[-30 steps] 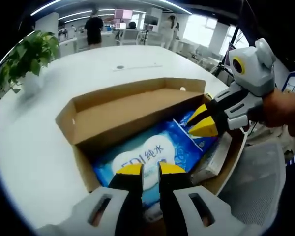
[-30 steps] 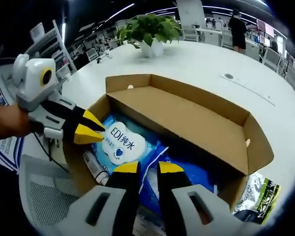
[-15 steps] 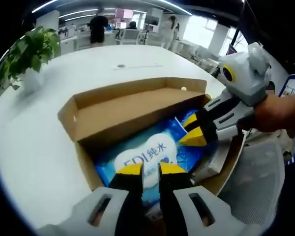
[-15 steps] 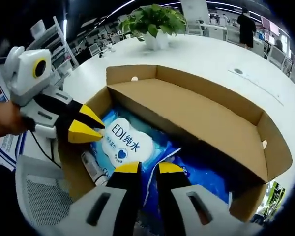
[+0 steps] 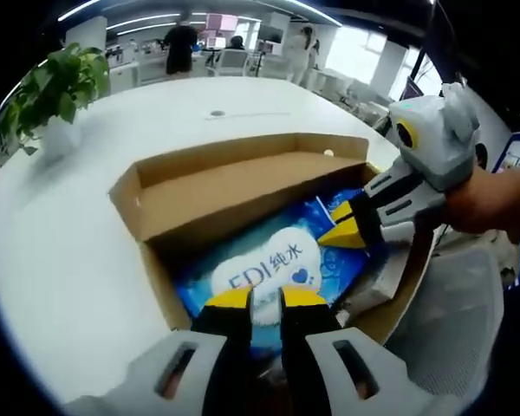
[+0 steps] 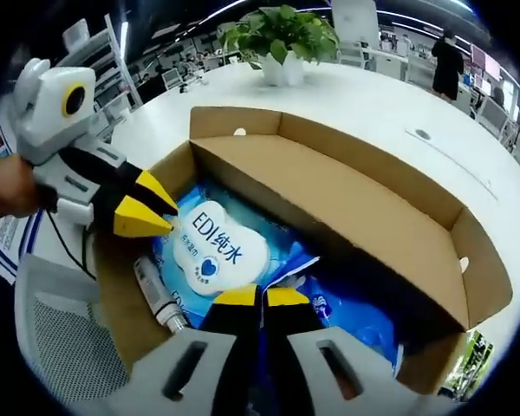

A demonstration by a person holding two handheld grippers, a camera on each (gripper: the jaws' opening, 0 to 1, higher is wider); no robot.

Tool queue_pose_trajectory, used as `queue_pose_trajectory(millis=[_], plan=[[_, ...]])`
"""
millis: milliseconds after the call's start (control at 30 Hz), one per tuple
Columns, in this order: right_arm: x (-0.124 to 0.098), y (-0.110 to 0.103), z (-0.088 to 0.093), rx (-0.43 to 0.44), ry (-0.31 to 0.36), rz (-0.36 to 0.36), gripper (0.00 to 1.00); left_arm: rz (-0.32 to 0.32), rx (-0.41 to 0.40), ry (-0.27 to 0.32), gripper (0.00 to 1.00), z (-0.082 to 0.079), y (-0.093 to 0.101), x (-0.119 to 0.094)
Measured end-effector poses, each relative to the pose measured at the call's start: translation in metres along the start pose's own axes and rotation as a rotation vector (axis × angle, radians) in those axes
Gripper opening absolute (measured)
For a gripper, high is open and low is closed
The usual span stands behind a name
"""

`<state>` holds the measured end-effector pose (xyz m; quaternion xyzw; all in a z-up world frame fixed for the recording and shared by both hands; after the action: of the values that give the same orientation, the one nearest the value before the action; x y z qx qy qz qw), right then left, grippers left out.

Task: Operate the shoe box by opening the lid, removing the specified soft item, and placing it in the target area until the item is outside and the box remains undamaged.

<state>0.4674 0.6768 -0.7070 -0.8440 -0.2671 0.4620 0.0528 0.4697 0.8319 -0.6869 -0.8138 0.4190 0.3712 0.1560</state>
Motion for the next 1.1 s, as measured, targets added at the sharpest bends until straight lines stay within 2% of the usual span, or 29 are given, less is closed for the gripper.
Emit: queue_pose_trajectory(millis=[167,200,367,567,667,867,1100], plan=[[-0.021,0.011,0.002,0.012,0.024,0.027,0.0,-0.011,-0.002,-0.029,0.08,0.009,-0.001,0.001],[-0.025,0.012,0.002,0.009,0.029,0.034,0.0,-0.007,-0.002,-0.012,0.08,0.007,0.0,0.0],[-0.044,0.028,0.007,0.022,0.05,0.075,0.0,-0.011,-0.02,-0.025,0.09,0.006,0.0,0.002],[-0.057,0.036,0.012,0.021,0.058,0.111,0.0,-0.01,-0.01,-0.029,0.11,0.006,0.002,0.002],[-0.059,0.04,0.015,0.013,0.054,0.13,0.0,-0.01,-0.008,-0.033,0.11,0.006,0.002,0.003],[-0.049,0.047,0.018,0.006,0.023,0.149,0.0,-0.007,-0.009,-0.042,0.14,0.005,0.003,0.005],[-0.038,0.05,0.022,-0.024,-0.012,0.161,0.0,0.017,0.001,-0.029,0.15,-0.003,0.009,0.009]])
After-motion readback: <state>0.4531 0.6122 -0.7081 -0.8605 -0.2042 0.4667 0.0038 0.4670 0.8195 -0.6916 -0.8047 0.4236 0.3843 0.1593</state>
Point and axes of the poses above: the point that each gripper's makers call its tool centre point, and the gripper's own axes: x roughly forward along the fingers, y roughly to its right, z roughly out of its underside, the point moved 6 cm from there along -x, roughly backward along the fingers, and after that the axes turned 14 degrees about x, right-handed, at the moved point
